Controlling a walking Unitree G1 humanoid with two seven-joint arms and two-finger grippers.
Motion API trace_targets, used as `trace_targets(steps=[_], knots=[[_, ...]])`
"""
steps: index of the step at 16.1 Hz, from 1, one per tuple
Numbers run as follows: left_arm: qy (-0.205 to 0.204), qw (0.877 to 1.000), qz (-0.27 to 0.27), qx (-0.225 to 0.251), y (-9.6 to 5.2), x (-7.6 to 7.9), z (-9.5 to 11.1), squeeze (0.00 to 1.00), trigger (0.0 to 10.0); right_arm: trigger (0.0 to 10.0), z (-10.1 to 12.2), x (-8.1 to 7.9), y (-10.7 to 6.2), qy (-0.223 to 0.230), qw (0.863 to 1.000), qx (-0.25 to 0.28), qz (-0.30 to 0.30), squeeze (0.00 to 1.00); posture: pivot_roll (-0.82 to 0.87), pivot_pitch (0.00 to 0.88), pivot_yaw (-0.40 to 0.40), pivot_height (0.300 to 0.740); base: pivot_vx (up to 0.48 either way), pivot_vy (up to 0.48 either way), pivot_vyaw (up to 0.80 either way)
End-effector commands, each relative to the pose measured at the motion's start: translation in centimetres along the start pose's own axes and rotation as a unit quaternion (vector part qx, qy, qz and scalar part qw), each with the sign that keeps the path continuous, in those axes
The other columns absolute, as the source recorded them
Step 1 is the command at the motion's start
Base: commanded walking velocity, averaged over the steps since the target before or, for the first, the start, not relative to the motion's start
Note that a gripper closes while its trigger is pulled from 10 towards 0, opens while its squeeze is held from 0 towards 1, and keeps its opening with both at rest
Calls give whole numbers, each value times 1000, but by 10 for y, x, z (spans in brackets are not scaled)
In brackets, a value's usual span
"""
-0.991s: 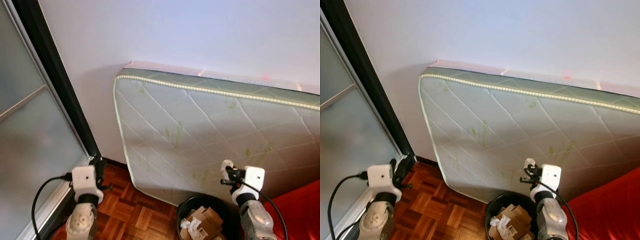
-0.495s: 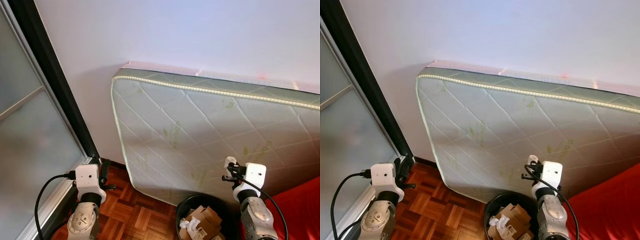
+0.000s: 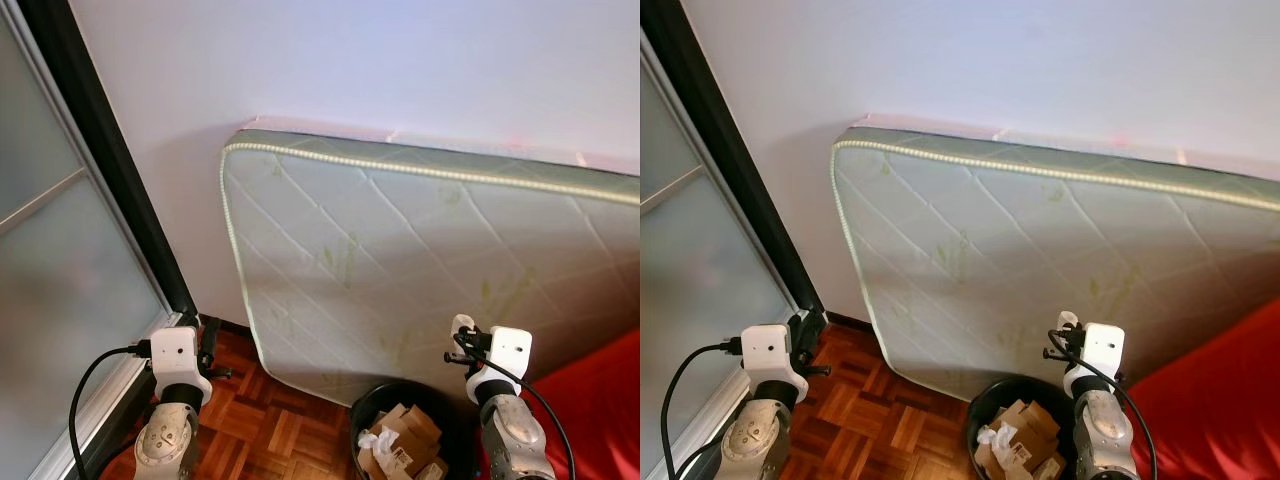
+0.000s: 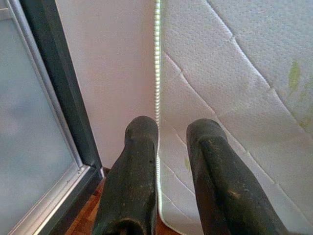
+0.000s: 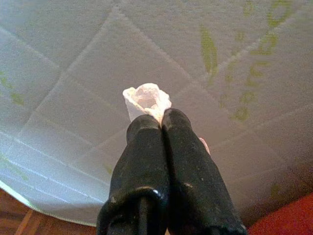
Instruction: Clean up the room
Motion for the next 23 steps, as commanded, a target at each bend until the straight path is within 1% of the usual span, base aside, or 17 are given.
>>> trace_targets(steps=[1,6,11,13,17,19,23], knots=[[2,1000,-1,0,-1,0,2,0,10000,10000,4,1,1,-1,1000,7,-4,0,78,0,3,675,0,0,0],[1,1000,2,-1,-1,-2,2,0,10000,10000,2,-2,0,-3,1000,4,3,0,75,0,2,675,0,0,0],[1,1000,3,-1,-1,-2,2,0,10000,10000,-2,-15,0,-3,999,-5,35,0,74,0,3,675,0,0,0],[1,1000,4,0,-1,-3,2,0,10000,10000,-7,-19,1,-4,999,-22,44,0,73,0,4,675,0,0,0],[2,1000,4,-1,-1,-3,2,0,10000,10000,-6,-22,0,-5,999,-18,51,0,75,0,6,630,0,0,0],[2,1000,3,-2,-1,-3,3,0,10000,10000,-4,-23,-1,3,999,-7,51,0,75,0,7,625,0,0,0],[3,1000,3,-2,0,-3,3,0,10000,10000,-6,-23,-1,0,999,-12,51,0,77,0,7,625,0,0,0]])
Point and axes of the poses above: a point about 5 cm out from each wrist's last joint towards the gripper, its own y axis pointing out of the wrist towards the gripper, its own z axis along the axis of the wrist's last joint, x = y × z, the point moved 6 cm from there along y, pointing out of the wrist towards the gripper, and after that the axes turned 12 degrees about -y, right-handed, at the moved point
